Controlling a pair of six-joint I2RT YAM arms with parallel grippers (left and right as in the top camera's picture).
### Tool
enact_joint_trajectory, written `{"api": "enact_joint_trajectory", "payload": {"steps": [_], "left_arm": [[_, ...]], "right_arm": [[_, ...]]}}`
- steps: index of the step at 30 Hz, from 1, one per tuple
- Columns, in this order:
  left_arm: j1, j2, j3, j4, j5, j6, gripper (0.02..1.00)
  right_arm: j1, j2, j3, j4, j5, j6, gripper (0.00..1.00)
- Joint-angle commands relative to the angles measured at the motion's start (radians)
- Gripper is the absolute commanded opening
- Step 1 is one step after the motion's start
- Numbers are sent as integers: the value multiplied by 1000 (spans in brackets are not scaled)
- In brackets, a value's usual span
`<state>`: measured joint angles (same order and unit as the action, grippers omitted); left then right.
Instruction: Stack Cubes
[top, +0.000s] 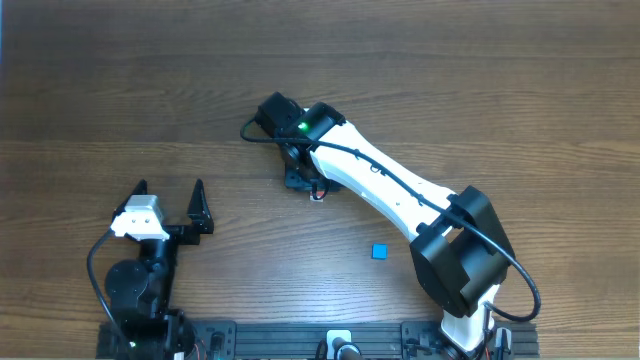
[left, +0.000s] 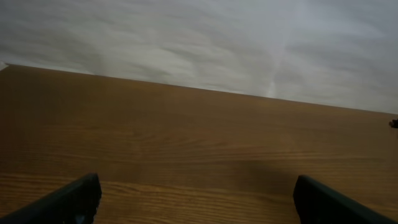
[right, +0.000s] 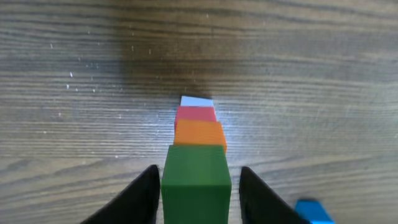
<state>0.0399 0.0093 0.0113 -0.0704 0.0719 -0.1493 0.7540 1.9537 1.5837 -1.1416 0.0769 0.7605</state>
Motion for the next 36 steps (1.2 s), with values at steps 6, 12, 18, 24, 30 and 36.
{"api": "enact_joint_trajectory", "payload": {"steps": [6,12,18,24,30,36], "left_arm": [[4,-6,-5,-1,6,14,998],[4,-6,-5,-1,6,14,1000],[4,-6,-5,-1,6,14,1000],[4,-6,-5,-1,6,14,1000],[4,-6,-5,-1,6,14,1000],[4,-6,-5,-1,6,14,1000]], "right_arm": [[-7,12,-9,2,19,10,993],[7,-8,5,21,28,-12,991],[34,-134,81,0,30,-128,993],[38,-321,73,-159,55,-179,991],[37,-523,-232,-188,70,-91,993],[35,-592,-533,-23,5,-28,993]]}}
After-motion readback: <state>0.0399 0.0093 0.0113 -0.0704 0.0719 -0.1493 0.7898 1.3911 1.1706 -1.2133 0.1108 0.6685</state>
